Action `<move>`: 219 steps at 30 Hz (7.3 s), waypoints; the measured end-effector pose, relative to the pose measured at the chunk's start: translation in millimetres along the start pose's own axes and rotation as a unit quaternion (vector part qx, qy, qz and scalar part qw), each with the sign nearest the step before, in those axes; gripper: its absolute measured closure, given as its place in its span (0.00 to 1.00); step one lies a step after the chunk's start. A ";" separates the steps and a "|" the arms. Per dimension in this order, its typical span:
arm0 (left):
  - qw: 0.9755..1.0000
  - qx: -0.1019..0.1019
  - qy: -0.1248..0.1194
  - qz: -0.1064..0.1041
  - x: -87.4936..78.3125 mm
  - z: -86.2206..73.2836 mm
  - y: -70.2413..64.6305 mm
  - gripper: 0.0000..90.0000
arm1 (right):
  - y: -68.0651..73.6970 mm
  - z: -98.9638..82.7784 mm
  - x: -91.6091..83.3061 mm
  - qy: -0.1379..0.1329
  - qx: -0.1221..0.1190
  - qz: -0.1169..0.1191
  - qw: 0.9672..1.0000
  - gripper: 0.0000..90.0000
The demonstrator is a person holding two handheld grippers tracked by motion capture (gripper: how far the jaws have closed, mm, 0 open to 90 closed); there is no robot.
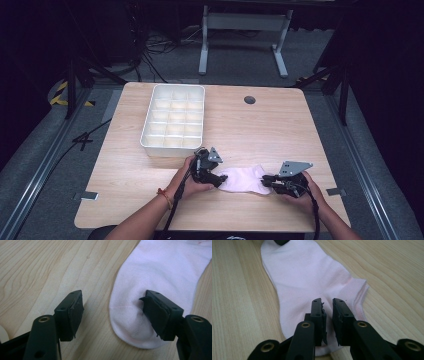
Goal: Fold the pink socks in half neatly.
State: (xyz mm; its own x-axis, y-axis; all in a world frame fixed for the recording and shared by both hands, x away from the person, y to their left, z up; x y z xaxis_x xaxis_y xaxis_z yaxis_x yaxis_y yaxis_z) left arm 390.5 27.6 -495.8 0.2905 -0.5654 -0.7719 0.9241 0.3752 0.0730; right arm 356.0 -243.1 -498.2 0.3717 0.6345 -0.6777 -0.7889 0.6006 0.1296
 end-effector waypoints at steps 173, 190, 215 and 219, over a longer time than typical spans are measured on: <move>0.998 0.026 -0.065 0.006 -57.9 7.6 -5.1 0.95 | 41.7 61.3 63.2 0.017 -0.061 0.031 0.997 1.00; 0.999 0.027 -0.041 0.013 -59.5 9.8 -1.2 0.95 | -0.3 48.0 28.2 0.011 -0.024 -0.011 1.000 0.99; 0.997 0.071 -0.021 -0.013 -35.4 47.3 -12.5 0.95 | -2.1 50.9 24.2 0.002 -0.015 -0.007 1.000 0.99; 0.998 0.061 -0.026 -0.013 -36.9 47.5 -10.0 0.94 | -9.7 47.1 23.0 0.009 -0.003 -0.011 1.000 0.99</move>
State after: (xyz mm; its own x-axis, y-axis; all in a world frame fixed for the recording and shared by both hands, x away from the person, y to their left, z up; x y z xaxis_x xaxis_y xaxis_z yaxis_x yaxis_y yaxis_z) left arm 382.3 9.8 -438.1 0.2761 -0.6119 -0.7412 0.9537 0.2702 0.1322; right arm 395.3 -211.5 -480.9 0.3802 0.6118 -0.6936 -0.7833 0.6118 0.1104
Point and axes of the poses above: each handheld gripper's, and its own axes: x roughly forward along the jaws, z roughly out of its top, y roughly to its left, the point moved 3 cm from there along x, roughly forward along the jaws, and after that the axes turned 11 degrees about x, right-handed, at the moved point
